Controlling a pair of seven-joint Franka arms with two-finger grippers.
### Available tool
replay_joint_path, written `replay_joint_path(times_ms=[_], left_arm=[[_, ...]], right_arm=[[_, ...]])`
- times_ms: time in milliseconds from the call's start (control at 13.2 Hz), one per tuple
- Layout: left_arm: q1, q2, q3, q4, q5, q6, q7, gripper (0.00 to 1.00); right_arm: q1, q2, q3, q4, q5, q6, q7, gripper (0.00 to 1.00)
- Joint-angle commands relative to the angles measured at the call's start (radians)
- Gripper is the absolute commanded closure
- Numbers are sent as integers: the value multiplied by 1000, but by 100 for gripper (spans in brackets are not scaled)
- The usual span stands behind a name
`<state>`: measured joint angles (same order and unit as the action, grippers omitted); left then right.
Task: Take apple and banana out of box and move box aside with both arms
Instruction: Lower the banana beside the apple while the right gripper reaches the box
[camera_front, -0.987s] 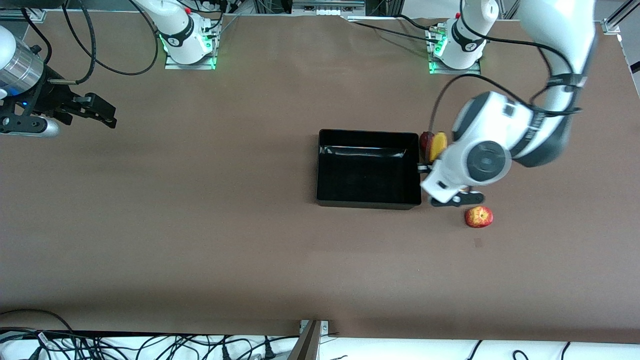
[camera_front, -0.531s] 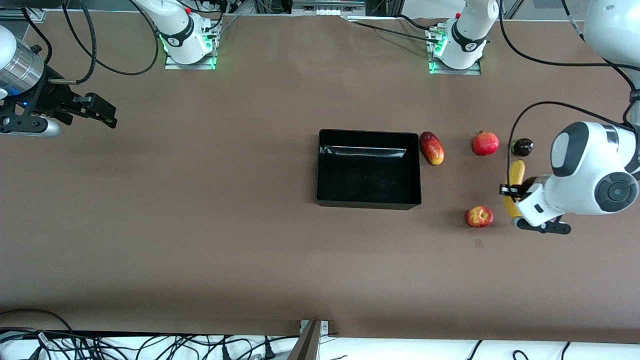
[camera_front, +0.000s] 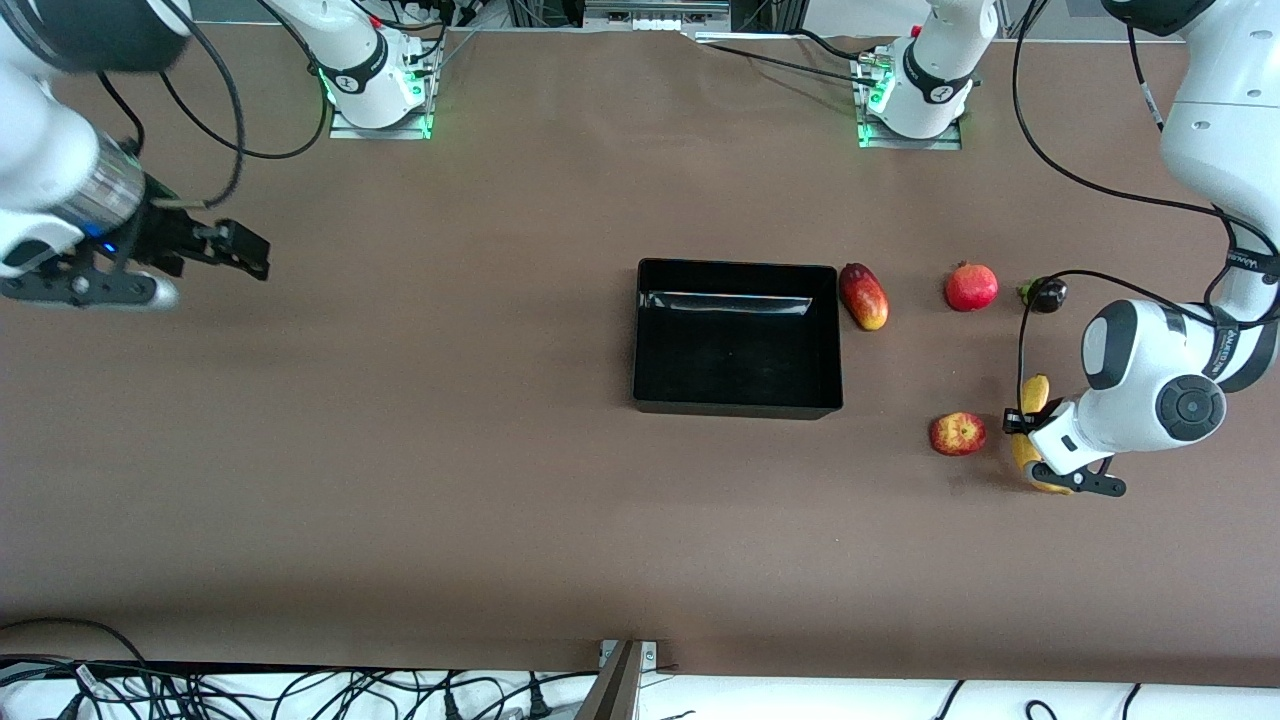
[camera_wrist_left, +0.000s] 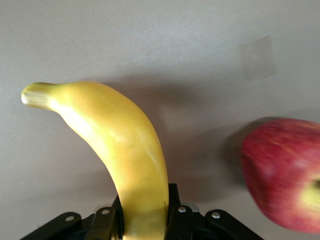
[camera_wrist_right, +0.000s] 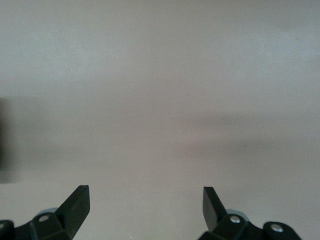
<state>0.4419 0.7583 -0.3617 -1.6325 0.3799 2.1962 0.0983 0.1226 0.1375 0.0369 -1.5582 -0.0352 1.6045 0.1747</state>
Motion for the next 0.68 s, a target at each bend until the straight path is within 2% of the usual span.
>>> replay_joint_path(times_ms=[0, 76, 152, 304, 455, 607], left_arm=[[6, 7, 15, -20, 20, 63, 27, 90], [5, 0, 15, -20, 19, 54, 41, 25], [3, -19, 13, -20, 19, 37, 44, 0], [-11, -117, 10, -17, -1, -98, 43, 0], [-69, -261, 21, -9, -122, -267, 43, 0], [-115, -399, 68, -4, -226, -395, 44, 0]], right_arm=[[40, 4, 3, 13, -20, -14, -11, 0], [45, 4, 3, 13, -8, -30, -11, 0], [64, 5, 12, 13, 1, -34, 0, 0], [133, 22, 18, 17, 15, -17, 46, 0], [181, 80, 20, 23, 78, 37, 153, 0], [222, 135, 21, 27, 148, 139, 187, 0]])
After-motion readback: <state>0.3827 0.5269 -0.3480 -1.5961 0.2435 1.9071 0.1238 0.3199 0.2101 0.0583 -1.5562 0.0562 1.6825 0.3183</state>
